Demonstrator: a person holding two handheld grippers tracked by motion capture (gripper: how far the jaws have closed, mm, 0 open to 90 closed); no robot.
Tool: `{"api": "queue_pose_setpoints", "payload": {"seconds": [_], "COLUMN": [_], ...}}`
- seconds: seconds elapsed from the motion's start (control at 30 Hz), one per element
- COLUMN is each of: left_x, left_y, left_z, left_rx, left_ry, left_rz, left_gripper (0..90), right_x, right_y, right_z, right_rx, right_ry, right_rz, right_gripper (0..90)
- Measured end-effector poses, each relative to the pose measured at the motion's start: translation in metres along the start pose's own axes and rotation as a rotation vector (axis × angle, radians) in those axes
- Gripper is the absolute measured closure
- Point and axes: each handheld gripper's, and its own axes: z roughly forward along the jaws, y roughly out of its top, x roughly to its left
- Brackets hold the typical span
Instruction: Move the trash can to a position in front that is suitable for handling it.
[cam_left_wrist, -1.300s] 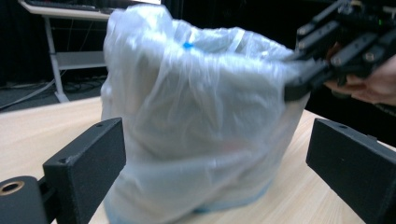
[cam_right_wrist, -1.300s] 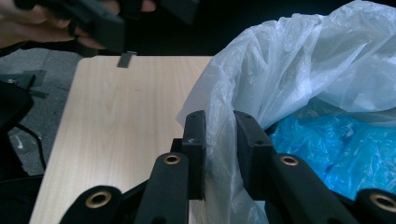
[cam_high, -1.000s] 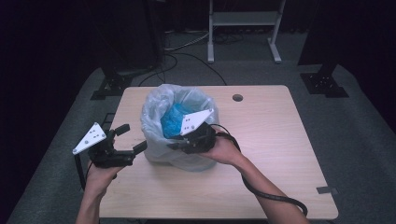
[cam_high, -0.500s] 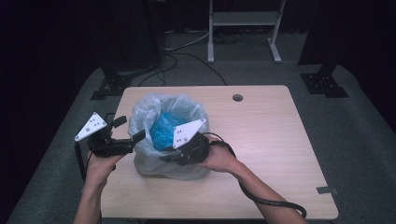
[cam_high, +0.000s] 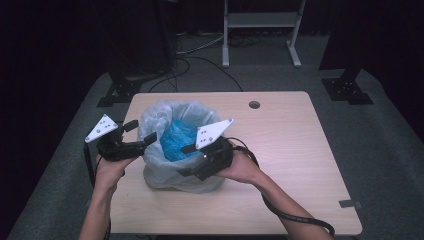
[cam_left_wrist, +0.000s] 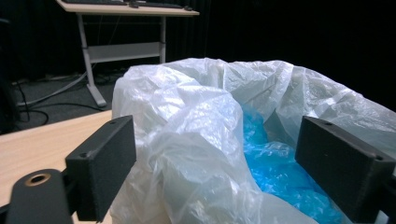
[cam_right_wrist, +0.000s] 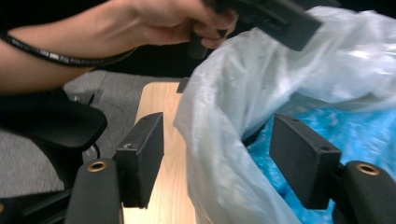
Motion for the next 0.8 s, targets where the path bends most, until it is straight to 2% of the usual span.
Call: {"api": "queue_pose_setpoints", "payload": {"seconds": [0.1,0.13,0.33,0.5,0.67,0.8], "left_x": [0.0,0.0,0.002,0.001,0.001,0.001], "left_y": [0.0,0.0,0.001,0.002,0.004,0.005], "left_z": [0.002,0.002,0.004,0.003,0.004,0.001], "left_rx": [0.005,0.007,0.021,0.024,0.04,0.035], "left_ry": [-0.004,-0.013,-0.009,-0.016,-0.026,-0.025], "left_rz": [0.009,0.02,0.042,0.053,0.044,0.046], "left_gripper": [14.5,18.6,33.2,49.6,58.6,69.3], "right_x": [-0.006,-0.008,-0.023,-0.039,-0.052,-0.063], "right_y": [-0.001,-0.001,-0.003,-0.007,-0.01,-0.011], "right_z": [-0.009,-0.012,-0.031,-0.044,-0.052,-0.056], "right_rx": [-0.023,-0.03,-0.046,-0.049,-0.053,-0.045], "right_ry": [-0.021,-0.033,-0.143,-0.252,-0.328,-0.376], "right_rz": [0.036,0.045,0.11,0.166,0.2,0.228], "right_gripper": [30.9,30.6,27.5,25.2,25.2,25.2]}}
